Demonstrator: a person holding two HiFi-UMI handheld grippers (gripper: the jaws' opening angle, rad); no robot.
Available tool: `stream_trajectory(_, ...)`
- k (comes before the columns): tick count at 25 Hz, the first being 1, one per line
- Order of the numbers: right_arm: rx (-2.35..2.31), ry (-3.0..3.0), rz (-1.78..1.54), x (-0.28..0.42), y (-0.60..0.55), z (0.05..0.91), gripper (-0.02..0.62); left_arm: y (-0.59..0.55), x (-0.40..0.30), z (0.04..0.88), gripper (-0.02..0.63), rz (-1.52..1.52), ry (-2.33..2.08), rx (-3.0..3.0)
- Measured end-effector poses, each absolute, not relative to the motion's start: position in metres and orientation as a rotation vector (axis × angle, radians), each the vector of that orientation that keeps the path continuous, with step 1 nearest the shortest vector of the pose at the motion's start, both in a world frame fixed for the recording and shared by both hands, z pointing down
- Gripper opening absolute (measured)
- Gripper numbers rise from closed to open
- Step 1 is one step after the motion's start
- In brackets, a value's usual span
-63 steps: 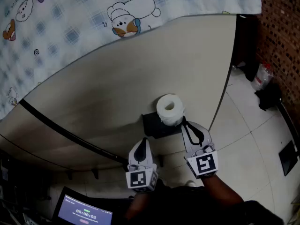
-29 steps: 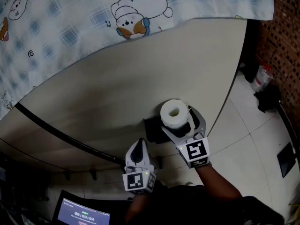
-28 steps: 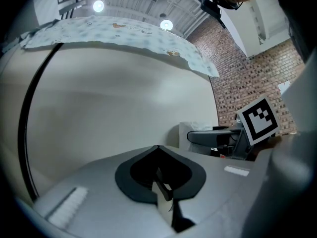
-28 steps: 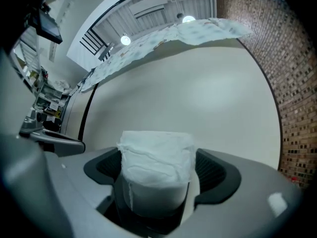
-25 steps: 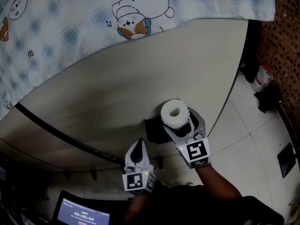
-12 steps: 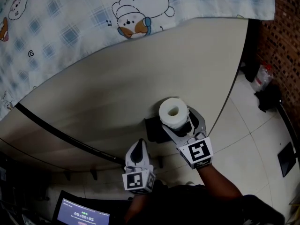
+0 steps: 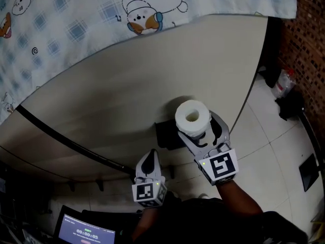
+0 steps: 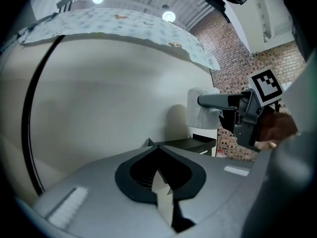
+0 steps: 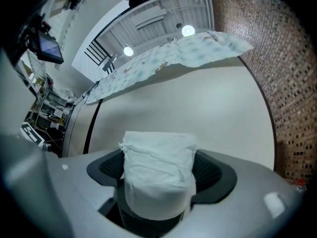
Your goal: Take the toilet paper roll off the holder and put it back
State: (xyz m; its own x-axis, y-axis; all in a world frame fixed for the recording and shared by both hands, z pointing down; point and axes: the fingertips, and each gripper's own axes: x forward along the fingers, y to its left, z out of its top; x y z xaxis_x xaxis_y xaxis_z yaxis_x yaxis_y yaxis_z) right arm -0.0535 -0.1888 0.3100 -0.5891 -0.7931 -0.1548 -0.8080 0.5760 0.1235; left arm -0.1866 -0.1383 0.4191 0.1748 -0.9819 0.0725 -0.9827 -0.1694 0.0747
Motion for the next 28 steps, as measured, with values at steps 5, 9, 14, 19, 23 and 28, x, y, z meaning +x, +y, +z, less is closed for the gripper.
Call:
stream_trajectory(5,-1.394,2.719,0.279,-0.047,-0.179,0.317,0.410,-0.137,-0.176,0.445,0.017,0.074,-1.881,2.333)
stream_trajectory(9,-1.389,2.723,0.276,-0.044,-0.174,0.318,0.410,-0.142,-0.170,0.461,0.017,0.136,-1.848,2.319)
stream_trajectory(14,-1.363,2.719,0.261,-0.041,-0.169,0.315,0.410,-0.144,-0.172,0.488,0.041,0.239,-1.843,2.284)
stream_trajectory(19,-1.369,2.719,0.252,-0.035,-0.169,0.315,0.410,-0.146,-0.158,0.498,0.120,0.252,-1.789,2.313)
stream_trajectory(23,-1.355,2.711,0.241,-0.032,-0.168,0.315,0.410,-0.151,-0.156,0.511,0.121,0.297,-1.785,2.307)
stream_trajectory(28,-1.344,2.714,0.241,-0.032,-0.167,0.317,0.410,-0.158,-0.149,0.515,0.121,0.283,-1.754,2.320)
